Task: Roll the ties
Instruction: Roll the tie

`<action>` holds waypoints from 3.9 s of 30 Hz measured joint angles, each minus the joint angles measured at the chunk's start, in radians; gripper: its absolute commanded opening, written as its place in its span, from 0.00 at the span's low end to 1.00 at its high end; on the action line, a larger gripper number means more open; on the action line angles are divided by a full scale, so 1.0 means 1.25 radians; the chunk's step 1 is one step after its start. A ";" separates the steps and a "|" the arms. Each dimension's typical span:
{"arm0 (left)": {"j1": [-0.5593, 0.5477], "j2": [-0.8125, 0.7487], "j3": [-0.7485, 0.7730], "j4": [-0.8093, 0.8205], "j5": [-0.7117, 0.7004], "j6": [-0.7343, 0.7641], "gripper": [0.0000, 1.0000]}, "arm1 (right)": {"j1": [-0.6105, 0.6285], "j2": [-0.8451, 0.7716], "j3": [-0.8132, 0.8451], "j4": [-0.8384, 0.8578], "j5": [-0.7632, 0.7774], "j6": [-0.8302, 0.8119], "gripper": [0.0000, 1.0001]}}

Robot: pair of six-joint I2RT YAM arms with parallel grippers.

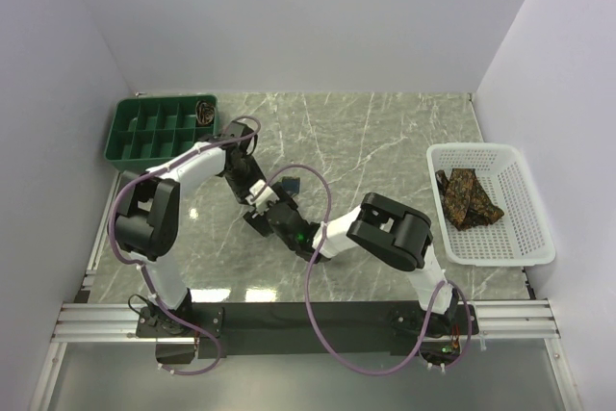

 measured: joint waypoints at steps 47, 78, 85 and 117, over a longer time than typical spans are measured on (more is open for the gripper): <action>-0.003 -0.399 -0.410 0.494 -0.226 0.219 0.97 | -0.254 -0.064 -0.058 -0.013 -0.497 0.530 0.09; -0.259 -0.190 -0.349 0.590 -0.258 0.562 0.97 | -0.431 0.022 -0.079 0.049 -0.882 1.122 0.13; -0.263 -0.128 -0.311 0.592 -0.255 0.557 0.85 | -0.438 0.029 -0.078 0.050 -0.891 1.136 0.13; -0.266 -0.113 -0.307 0.612 -0.234 0.475 0.52 | -0.515 -0.037 0.078 -0.353 -0.912 0.871 0.67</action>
